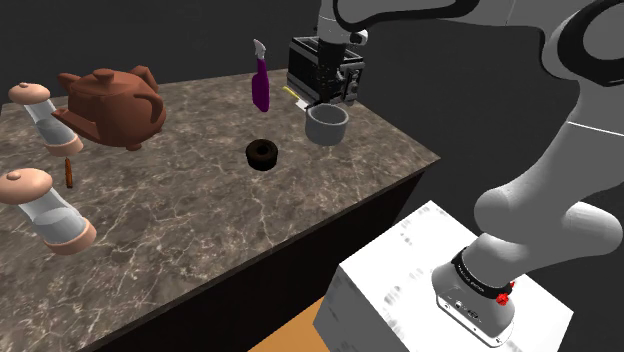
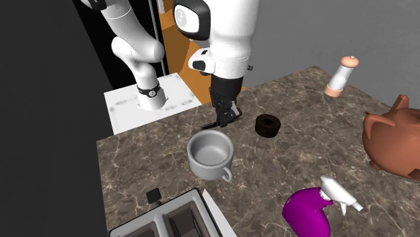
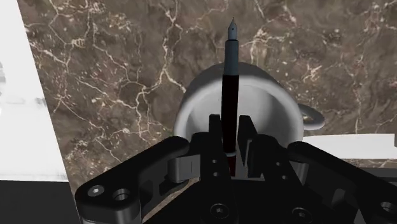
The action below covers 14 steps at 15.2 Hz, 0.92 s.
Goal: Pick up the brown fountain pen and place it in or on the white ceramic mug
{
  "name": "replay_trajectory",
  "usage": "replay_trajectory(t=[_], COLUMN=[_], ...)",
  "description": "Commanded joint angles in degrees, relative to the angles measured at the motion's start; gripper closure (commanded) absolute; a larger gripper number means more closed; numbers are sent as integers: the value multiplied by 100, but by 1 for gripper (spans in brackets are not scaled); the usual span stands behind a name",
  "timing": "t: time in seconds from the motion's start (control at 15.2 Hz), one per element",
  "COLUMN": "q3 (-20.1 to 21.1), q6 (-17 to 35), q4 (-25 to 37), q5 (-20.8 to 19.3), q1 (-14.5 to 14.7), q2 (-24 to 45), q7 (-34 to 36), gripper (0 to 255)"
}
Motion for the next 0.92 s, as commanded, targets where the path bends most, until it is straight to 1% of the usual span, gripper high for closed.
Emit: replay_trajectory(t=[0.0,0.13,0.86], q3=[-172,-358,-471], q6=[-162,-315,440], q4=[356,746,54], q5=[-236,-463,-651], q1=[115,236,183], q2=[299,615,771], q7=[-104,-245,-81], gripper=[255,255,255])
